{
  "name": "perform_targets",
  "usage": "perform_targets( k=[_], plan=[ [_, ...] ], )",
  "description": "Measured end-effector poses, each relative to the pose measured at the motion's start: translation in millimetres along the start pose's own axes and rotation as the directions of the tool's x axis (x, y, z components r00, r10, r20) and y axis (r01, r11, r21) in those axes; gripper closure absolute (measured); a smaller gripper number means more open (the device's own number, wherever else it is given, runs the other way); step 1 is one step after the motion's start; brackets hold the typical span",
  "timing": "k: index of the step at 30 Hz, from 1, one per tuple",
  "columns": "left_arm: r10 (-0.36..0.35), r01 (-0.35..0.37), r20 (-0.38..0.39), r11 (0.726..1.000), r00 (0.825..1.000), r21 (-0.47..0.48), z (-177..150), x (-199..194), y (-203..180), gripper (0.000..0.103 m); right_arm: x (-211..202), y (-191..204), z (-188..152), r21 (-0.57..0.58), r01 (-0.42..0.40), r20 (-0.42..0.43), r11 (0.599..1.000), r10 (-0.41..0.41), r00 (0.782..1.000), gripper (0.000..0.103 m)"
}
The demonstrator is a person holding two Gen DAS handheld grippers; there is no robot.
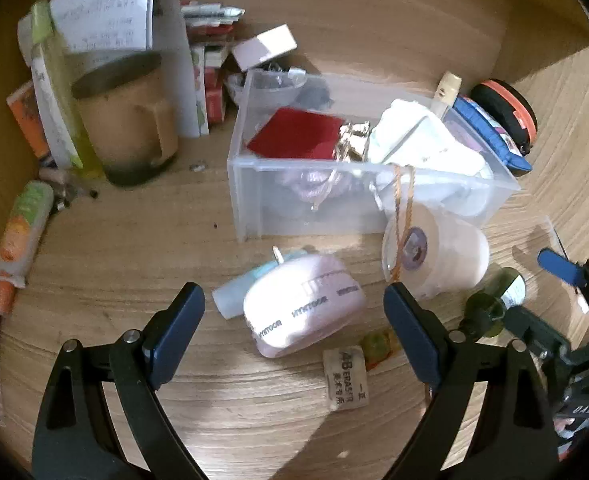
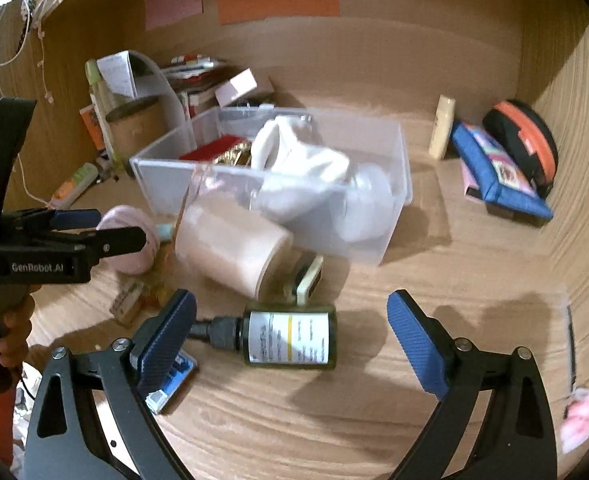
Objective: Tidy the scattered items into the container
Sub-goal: 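Grasp the pink round tape measure with the left tool while the right tool grasps the green bottle, then carry the tape measure and green bottle over the clear box and release them inside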
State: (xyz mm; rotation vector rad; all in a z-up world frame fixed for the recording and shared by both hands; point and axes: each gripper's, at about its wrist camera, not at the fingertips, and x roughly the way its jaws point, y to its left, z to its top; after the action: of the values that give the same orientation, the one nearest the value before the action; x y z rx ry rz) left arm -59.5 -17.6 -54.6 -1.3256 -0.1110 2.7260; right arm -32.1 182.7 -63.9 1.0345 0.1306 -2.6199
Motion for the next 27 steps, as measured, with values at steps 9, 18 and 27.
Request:
perform_targets(
  k=[9,18,27],
  plan=[
    [0.010,-0.011,-0.026,0.999,1.000,-0.034,-8,16,1,0.011,9,-3,-11,-0.005,-0.020,-0.022,1.000,0.020,1.000,0.015],
    [0.028,-0.028,-0.006,0.999,1.000,-0.024,-7,21,-3,0.031,20,-10,-16,0.061,-0.093,-0.059,0.994,0.097,0.994,0.041],
    [0.047,-0.047,0.023,0.999,0.999,-0.014,-6,20,-3,0.037,13,-13,-17,0.062,-0.111,-0.030,0.992,0.113,0.993,0.041]
  ],
)
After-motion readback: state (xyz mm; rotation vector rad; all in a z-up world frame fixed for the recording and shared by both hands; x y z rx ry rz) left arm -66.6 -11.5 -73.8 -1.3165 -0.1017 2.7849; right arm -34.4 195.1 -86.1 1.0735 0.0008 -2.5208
